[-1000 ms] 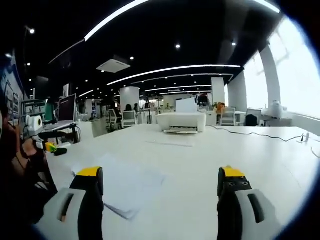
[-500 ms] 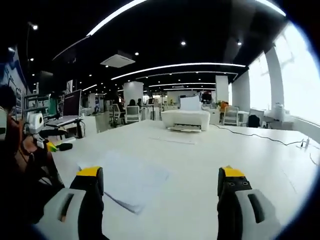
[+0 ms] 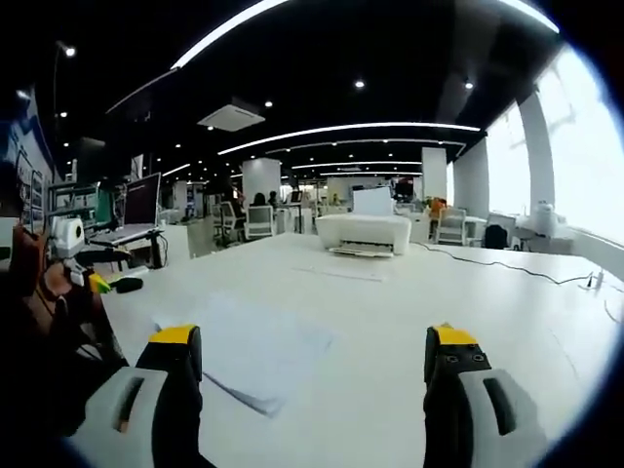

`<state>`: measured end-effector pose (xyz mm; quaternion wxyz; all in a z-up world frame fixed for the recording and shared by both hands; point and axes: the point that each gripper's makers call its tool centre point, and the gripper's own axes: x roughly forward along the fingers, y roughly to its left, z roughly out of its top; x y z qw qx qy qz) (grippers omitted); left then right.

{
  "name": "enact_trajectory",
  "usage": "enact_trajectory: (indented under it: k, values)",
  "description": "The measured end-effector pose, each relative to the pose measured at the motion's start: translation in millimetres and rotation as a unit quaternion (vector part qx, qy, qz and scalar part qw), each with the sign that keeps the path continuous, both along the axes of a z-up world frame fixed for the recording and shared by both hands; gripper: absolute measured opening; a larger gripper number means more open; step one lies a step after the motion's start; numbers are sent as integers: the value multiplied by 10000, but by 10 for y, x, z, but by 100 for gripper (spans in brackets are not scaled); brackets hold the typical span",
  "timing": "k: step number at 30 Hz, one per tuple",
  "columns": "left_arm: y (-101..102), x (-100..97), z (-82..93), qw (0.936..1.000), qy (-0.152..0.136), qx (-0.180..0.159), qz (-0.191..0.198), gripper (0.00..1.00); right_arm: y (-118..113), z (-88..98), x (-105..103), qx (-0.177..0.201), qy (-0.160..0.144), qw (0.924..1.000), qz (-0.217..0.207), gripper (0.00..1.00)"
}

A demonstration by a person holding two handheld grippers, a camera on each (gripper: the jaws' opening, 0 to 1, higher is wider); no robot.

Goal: Organize the stack of printing papers by aligning and flattening the scattered papers on the table

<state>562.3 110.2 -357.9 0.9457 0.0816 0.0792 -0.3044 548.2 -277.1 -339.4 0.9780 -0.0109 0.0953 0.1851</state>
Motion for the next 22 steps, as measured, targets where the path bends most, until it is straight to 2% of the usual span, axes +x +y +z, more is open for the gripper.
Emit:
enact_trajectory:
  k: [11, 22]
  values:
    - [16, -10, 85, 9999, -36, -139, -3, 97, 20, -19, -1, -35, 35, 10000, 16, 90]
    - [-26, -43, 71, 9998, -8, -169, -85, 97, 9, -12, -3, -35, 31, 10000, 16, 90]
